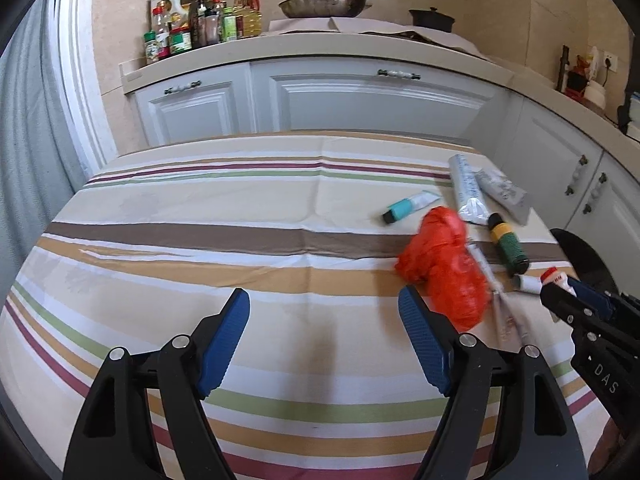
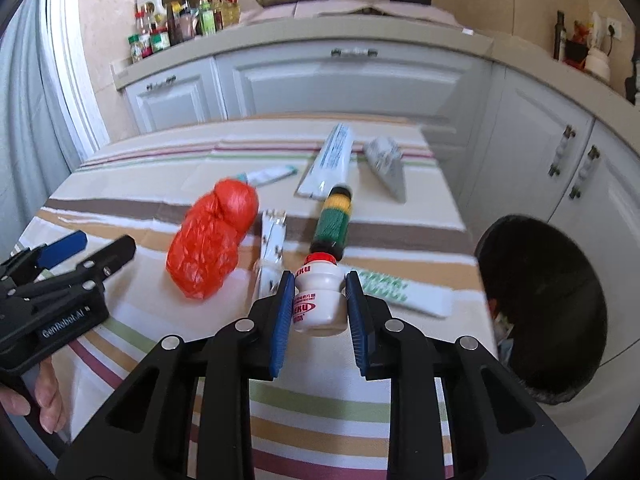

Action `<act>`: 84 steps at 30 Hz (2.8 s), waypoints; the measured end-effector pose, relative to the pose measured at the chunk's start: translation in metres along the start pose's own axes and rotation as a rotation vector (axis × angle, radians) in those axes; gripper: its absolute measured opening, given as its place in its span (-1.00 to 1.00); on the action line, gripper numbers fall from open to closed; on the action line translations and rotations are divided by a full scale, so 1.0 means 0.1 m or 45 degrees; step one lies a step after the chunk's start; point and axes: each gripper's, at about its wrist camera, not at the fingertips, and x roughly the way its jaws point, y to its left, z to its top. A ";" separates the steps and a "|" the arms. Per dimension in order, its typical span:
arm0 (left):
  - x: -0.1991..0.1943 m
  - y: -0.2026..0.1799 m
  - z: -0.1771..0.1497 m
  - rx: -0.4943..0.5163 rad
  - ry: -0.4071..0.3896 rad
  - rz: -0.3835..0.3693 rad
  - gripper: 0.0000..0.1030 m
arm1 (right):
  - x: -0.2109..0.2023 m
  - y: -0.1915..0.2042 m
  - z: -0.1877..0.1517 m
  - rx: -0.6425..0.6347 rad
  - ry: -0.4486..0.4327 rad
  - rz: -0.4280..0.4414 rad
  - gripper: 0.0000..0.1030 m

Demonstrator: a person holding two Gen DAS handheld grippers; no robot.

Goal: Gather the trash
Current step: 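Close the right gripper on the white pill bottle while left gripper grasps red bag, then carry pill bottle and red bag over the bin and open both grippers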

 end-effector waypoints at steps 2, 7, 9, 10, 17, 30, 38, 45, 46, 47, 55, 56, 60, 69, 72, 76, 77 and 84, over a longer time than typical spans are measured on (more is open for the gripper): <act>-0.01 -0.07 0.01 0.008 -0.008 -0.016 0.45 | -0.04 -0.06 0.03 0.001 -0.033 -0.029 -0.50; 0.02 -0.28 0.05 0.047 -0.007 -0.051 0.46 | -0.07 -0.27 0.08 0.040 -0.076 -0.077 -0.50; 0.06 -0.36 0.07 0.060 -0.002 -0.058 0.46 | -0.07 -0.37 0.10 0.052 -0.090 -0.106 -0.50; 0.08 -0.39 0.08 0.066 0.001 -0.059 0.46 | -0.08 -0.42 0.11 0.059 -0.096 -0.117 -0.50; 0.32 -0.51 0.14 0.058 0.085 -0.118 0.45 | -0.06 -0.72 0.12 0.113 -0.113 -0.156 -0.50; 0.38 -0.58 0.12 0.092 0.130 -0.152 -0.71 | -0.04 -0.87 0.06 0.153 -0.127 -0.149 -0.50; 0.11 -0.59 0.21 0.079 0.039 -0.158 -0.73 | -0.17 -0.95 0.08 0.172 -0.167 -0.162 -0.50; -0.16 -0.89 0.37 0.128 -0.074 -0.232 -0.74 | -0.38 -1.18 0.12 0.202 -0.234 -0.222 -0.50; -0.17 -0.95 0.40 0.138 -0.083 -0.246 -0.74 | -0.41 -1.22 0.12 0.207 -0.242 -0.234 -0.50; -0.19 -1.03 0.42 0.148 -0.096 -0.263 -0.74 | -0.44 -1.27 0.12 0.213 -0.250 -0.250 -0.50; -0.29 -1.67 0.53 0.249 -0.170 -0.398 -0.74 | -0.62 -1.71 0.10 0.259 -0.293 -0.374 -0.50; -0.30 -1.73 0.53 0.260 -0.177 -0.406 -0.74 | -0.63 -1.76 0.09 0.264 -0.295 -0.384 -0.50; -0.29 -2.06 0.55 0.309 -0.190 -0.454 -0.74 | -0.66 -1.98 0.05 0.285 -0.295 -0.428 -0.50; -0.14 -2.59 0.47 0.394 -0.168 -0.484 -0.74 | -0.66 -2.36 -0.06 0.335 -0.295 -0.485 -0.50; -0.07 -2.72 0.42 0.422 -0.149 -0.488 -0.73 | -0.65 -2.47 -0.09 0.349 -0.294 -0.494 -0.50; -0.01 -2.85 0.39 0.441 -0.139 -0.490 -0.74 | -0.62 -2.58 -0.11 0.359 -0.291 -0.500 -0.50; 0.00 -2.89 0.38 0.447 -0.138 -0.493 -0.74 | -0.61 -2.60 -0.11 0.361 -0.290 -0.502 -0.50; 0.14 -3.14 0.36 0.481 -0.138 -0.513 -0.38 | -0.45 -2.83 -0.16 0.407 -0.269 -0.514 -0.21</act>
